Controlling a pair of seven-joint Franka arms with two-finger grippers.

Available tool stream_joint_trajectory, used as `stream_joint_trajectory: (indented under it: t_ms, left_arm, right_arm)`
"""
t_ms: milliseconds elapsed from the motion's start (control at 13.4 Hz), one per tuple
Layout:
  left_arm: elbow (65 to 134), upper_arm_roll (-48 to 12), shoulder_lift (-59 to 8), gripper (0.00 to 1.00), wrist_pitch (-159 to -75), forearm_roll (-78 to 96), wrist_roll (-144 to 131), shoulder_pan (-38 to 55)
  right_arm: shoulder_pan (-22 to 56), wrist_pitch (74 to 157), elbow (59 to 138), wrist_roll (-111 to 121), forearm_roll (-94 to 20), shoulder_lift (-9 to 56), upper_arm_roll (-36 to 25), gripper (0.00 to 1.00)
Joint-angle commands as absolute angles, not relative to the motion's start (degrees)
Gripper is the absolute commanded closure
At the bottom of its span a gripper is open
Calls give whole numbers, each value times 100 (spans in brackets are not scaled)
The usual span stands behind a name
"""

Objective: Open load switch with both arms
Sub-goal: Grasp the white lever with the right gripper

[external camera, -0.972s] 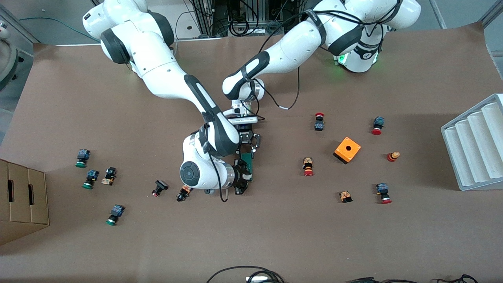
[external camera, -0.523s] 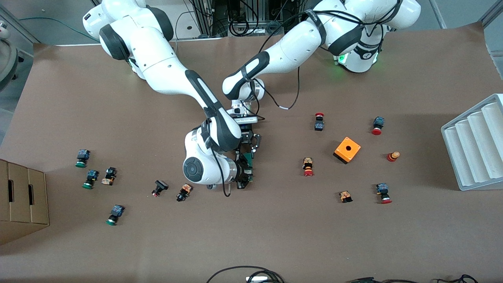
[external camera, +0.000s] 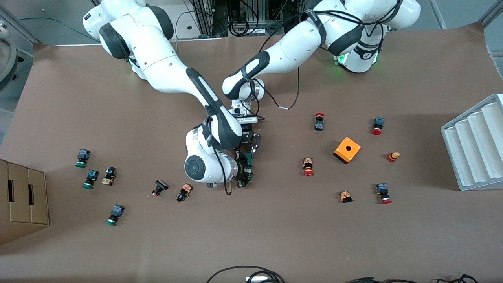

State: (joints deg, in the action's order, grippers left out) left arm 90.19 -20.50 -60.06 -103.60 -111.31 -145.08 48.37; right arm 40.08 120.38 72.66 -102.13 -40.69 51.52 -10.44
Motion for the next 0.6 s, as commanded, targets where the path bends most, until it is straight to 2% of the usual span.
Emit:
stream_joint_trajectory:
  t_ms: [0,523]
  left_arm:
    - [8877,-2013,-6108,45,-10380,-11083,-14511,4887]
    - [8877,-2013,-6108,45,-10380,-11083,-14502,4887]
  right_arm:
    - [3990,11821,7603,-10195,-3946,4764,-976,73]
    - [3955,11646,7611,-10160,-3779,4685,-976,73]
